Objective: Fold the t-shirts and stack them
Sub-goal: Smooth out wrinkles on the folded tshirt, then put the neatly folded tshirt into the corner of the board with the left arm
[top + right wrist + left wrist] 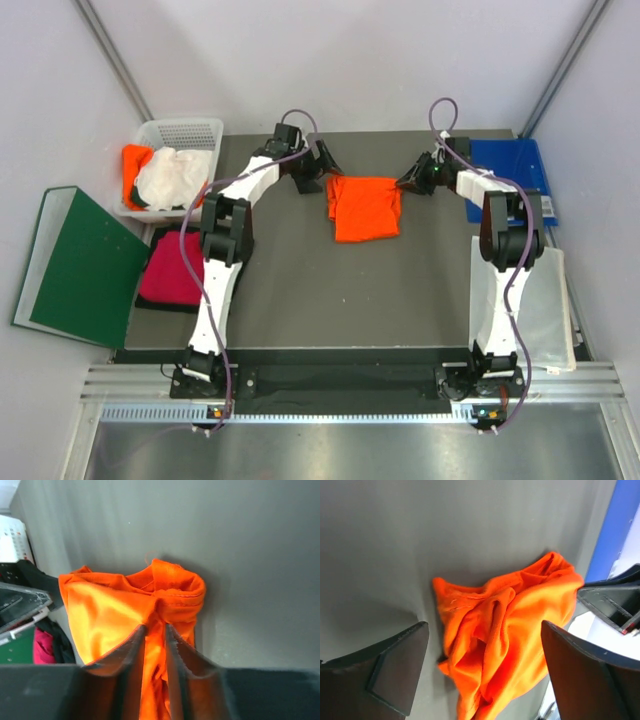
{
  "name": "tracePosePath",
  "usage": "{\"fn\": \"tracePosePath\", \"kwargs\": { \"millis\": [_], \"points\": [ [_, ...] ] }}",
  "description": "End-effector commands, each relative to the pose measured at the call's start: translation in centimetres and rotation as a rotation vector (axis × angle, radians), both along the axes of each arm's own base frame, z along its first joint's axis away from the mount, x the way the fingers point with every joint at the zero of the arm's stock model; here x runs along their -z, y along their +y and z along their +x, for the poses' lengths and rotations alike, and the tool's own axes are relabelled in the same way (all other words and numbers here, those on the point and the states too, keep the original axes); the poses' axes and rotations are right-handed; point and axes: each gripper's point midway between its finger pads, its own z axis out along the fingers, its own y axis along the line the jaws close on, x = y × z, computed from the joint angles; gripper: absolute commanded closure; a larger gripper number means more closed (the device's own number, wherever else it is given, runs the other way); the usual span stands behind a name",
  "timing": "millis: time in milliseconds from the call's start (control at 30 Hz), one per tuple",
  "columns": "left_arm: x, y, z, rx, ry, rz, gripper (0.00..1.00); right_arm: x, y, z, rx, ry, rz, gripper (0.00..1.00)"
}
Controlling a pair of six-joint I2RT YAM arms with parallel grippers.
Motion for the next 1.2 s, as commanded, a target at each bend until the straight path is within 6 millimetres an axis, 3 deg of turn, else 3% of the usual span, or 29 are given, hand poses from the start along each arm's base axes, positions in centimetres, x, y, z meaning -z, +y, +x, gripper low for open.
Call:
{"fn": "tracePosePath", "kwargs": {
  "millis": [0,33,67,133,167,200,233,267,300,333,400,433,467,500,567,600,667,700,767,867,967,1167],
  "points": [
    [-9.7,1.3,0.4,0.024,-0.233,0.028,0.01,-8.3,-1.1,1.9,0.020,-0.208,-0.024,0.69],
    [-9.6,2.2,-0.2,0.009,-0.224,0.079,0.01,-9.0,-1.2,1.7,0.015,-0.222,-0.038,0.57],
    [-12.1,2.9,-0.9,0.006,-0.272,0.102,0.01,-10.9,-1.4,1.4,0.016,-0.258,-0.051,0.51],
    [-11.7,4.9,-2.4,0.011,-0.265,0.222,0.01,-11.5,-1.8,0.6,0.011,-0.264,-0.089,0.36],
    [-13.4,5.6,-3.3,0.010,-0.294,0.252,0.01,-12.9,-2.0,0.1,0.013,-0.286,-0.096,0.32],
    [-12.2,6.6,-4.3,0.025,-0.275,0.312,0.01,-13.1,-2.2,-0.3,0.013,-0.288,-0.114,0.27],
    [-12.8,7.9,-5.4,0.003,-0.267,0.371,0.01,-12.9,-2.2,-1.1,0.008,-0.273,-0.123,0.19],
    [-12.6,8.7,-6.2,-0.004,-0.254,0.412,0.01,-14.2,-2.4,-1.8,0.013,-0.295,-0.129,0.13],
    [-11.2,9.7,-7.4,0.003,-0.219,0.467,0.01,-14.4,-2.6,-2.3,0.017,-0.300,-0.144,0.08],
    [-12.2,10.5,-8.3,-0.014,-0.227,0.501,0.01,-13.6,-2.8,-3.3,0.017,-0.279,-0.151,0.01],
    [-10.3,13.2,-10.5,-0.052,-0.157,0.654,0.01,-14.7,-3.2,-4.6,0.022,-0.306,-0.177,0.01],
    [-11.1,14.2,-11.5,-0.076,-0.163,0.702,0.01,-13.6,-3.2,-5.8,0.015,-0.278,-0.186,0.01],
    [-10.7,16.2,-12.6,-0.114,-0.131,0.816,0.01,-14.2,-3.5,-6.5,0.018,-0.289,-0.195,0.00],
    [-9.6,17.6,-14.1,-0.125,-0.084,0.888,0.01,-13.1,-3.6,-7.4,0.011,-0.266,-0.209,0.00],
    [-9.5,20.0,-15.9,-0.176,-0.037,0.995,0.01,-13.5,-3.7,-8.7,0.004,-0.279,-0.218,0.00],
    [-7.9,21.2,-18.2,-0.154,0.048,1.049,0.01,-12.3,-3.7,-9.6,-0.011,-0.262,-0.224,0.00],
    [-7.0,22.4,-20.4,-0.165,0.107,1.096,0.01,-12.7,-3.7,-10.5,-0.013,-0.286,-0.223,0.00],
    [-5.3,23.4,-22.5,-0.146,0.175,1.144,0.01,-11.8,-3.7,-11.2,-0.019,-0.267,-0.221,0.00],
    [-3.4,24.5,-25.3,-0.149,0.256,1.183,0.01,-11.9,-3.5,-11.9,-0.028,-0.269,-0.213,0.00],
    [-2.0,26.1,-28.1,-0.181,0.329,1.248,0.01,-11.2,-3.6,-12.9,-0.030,-0.240,-0.214,0.00],
    [-0.9,27.0,-29.6,-0.189,0.371,1.295,0.01,-11.1,-3.5,-13.6,-0.038,-0.239,-0.212,0.00],
    [0.4,27.6,-30.3,-0.193,0.379,1.322,0.01,-11.0,-3.4,-14.6,-0.040,-0.227,-0.197,0.00]
  ]
}}
